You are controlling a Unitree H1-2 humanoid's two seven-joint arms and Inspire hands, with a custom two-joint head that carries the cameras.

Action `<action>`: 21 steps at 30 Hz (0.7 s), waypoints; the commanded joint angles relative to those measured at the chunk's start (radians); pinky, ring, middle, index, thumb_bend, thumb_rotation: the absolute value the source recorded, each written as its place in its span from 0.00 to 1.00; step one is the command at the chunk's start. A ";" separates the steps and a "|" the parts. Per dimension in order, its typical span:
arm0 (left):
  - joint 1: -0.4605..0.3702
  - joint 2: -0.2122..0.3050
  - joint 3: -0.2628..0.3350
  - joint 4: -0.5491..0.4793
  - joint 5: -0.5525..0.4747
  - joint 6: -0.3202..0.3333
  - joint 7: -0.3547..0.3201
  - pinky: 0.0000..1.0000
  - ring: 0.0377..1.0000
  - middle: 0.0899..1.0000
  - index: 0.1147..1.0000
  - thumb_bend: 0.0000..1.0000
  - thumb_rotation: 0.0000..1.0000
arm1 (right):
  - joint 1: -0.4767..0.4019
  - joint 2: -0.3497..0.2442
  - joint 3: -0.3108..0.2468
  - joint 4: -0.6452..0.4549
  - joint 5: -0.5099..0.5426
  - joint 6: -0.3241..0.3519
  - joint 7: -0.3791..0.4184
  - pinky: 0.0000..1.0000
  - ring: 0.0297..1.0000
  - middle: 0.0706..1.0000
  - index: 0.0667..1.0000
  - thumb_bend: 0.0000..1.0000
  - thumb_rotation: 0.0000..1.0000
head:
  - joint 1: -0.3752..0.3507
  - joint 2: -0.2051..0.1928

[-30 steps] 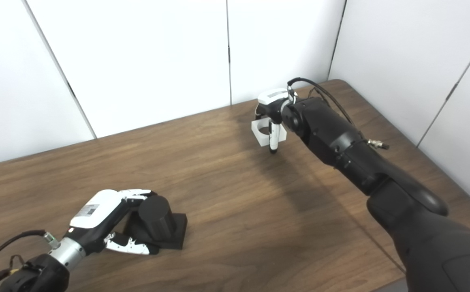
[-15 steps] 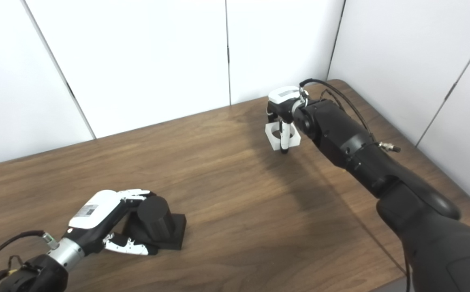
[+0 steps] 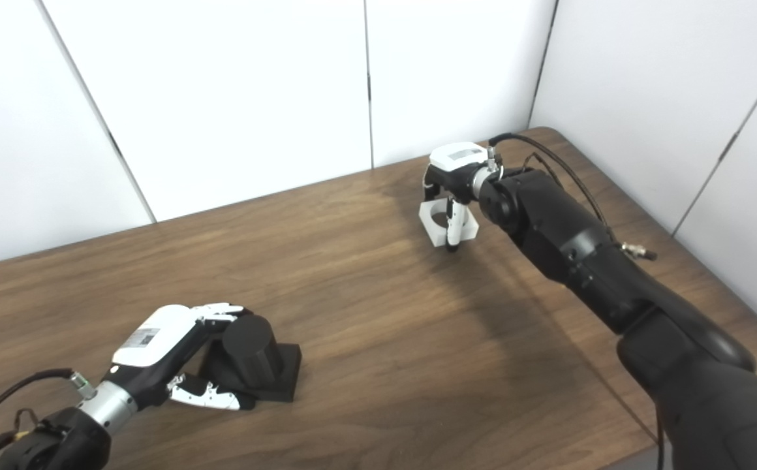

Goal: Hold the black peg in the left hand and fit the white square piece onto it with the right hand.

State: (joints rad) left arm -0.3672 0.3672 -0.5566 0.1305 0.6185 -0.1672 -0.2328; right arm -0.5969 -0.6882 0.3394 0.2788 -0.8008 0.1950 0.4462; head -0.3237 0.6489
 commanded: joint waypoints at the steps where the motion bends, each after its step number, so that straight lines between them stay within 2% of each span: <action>1: 0.043 0.042 -0.027 0.042 0.043 0.056 -0.103 0.83 0.87 0.82 0.42 0.52 0.06 | -0.041 -0.035 -0.034 -0.064 0.014 -0.019 -0.011 0.65 0.77 0.74 0.44 0.52 0.13 | 0.020 0.008; 9: 0.029 0.027 -0.034 0.032 0.061 0.094 -0.124 0.88 0.88 0.84 0.42 0.52 0.06 | -0.036 -0.042 -0.054 -0.204 0.058 -0.056 0.031 0.67 0.79 0.74 0.44 0.52 0.13 | 0.106 0.026; 15: 0.018 0.015 -0.035 0.031 0.063 0.115 -0.136 0.88 0.88 0.84 0.42 0.52 0.06 | -0.036 -0.036 -0.070 -0.300 0.087 -0.056 0.081 0.67 0.78 0.73 0.44 0.52 0.13 | 0.173 0.042; 21: 0.010 0.003 -0.035 0.032 0.075 0.119 -0.139 0.86 0.87 0.84 0.42 0.52 0.06 | -0.033 -0.029 -0.083 -0.387 0.117 -0.043 0.133 0.69 0.78 0.73 0.44 0.52 0.13 | 0.205 0.051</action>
State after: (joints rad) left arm -0.3872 0.3532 -0.5587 0.1112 0.6385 -0.1188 -0.2846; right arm -0.5893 -0.6941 0.2813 -0.0725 -0.6902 0.1535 0.5791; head -0.1181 0.6995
